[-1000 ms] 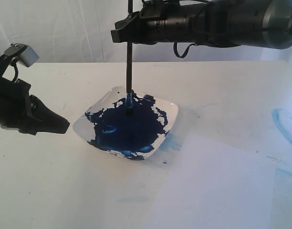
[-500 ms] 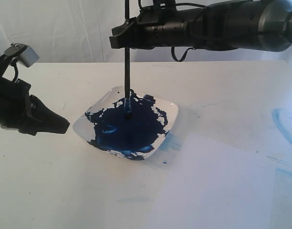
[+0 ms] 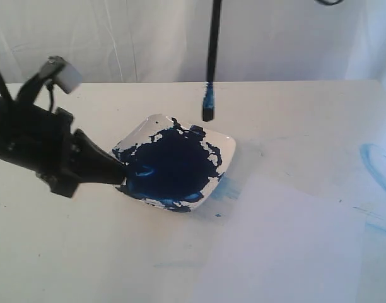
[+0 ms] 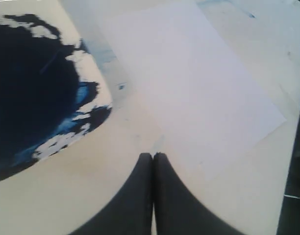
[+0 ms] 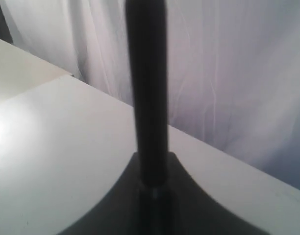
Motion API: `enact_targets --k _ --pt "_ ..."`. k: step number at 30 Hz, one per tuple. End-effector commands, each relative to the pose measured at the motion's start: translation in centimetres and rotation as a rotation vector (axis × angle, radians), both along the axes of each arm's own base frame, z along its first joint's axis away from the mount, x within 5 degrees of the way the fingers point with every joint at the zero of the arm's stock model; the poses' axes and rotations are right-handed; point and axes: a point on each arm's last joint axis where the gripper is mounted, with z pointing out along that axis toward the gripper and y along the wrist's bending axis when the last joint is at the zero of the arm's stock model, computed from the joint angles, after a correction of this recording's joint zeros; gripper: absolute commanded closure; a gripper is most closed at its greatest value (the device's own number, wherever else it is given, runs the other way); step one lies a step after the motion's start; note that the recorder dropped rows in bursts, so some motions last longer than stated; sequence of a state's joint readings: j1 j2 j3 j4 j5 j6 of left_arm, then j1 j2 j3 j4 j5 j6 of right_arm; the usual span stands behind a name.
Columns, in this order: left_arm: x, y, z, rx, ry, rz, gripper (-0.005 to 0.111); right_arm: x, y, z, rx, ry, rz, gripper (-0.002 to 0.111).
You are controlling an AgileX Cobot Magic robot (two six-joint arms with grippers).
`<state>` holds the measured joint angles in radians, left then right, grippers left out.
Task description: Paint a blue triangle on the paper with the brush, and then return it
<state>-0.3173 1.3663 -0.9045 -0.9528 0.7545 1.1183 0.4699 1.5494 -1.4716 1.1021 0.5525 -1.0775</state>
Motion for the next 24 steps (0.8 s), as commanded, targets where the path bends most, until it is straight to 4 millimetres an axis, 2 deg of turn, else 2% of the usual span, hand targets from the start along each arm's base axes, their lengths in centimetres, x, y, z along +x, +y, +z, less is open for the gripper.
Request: enact_targets --k 1,5,11,18,24 --pt "-0.9 -4.1 -1.4 0.008 0.002 -0.090 0.107 -2.5 -3.5 1.4 -0.081 0.065 -0.044 0.108" --pt "-1.8 -7.6 -3.7 0.015 0.050 -0.138 0.107 -5.6 -6.1 1.8 -0.071 0.049 -0.091 0.108" --pt "-2.9 -11.3 -6.1 -0.069 0.127 -0.196 0.107 -9.4 -8.9 -0.7 -0.051 0.052 -0.196 0.108" --pt "-4.1 -13.6 -8.7 -0.079 0.203 -0.234 0.107 -11.4 -10.3 -5.1 -0.007 0.128 -0.296 0.108" --pt "-4.2 -14.3 -11.4 -0.010 0.237 -0.222 0.107 -12.6 -11.1 -6.3 0.059 0.142 -0.358 0.108"
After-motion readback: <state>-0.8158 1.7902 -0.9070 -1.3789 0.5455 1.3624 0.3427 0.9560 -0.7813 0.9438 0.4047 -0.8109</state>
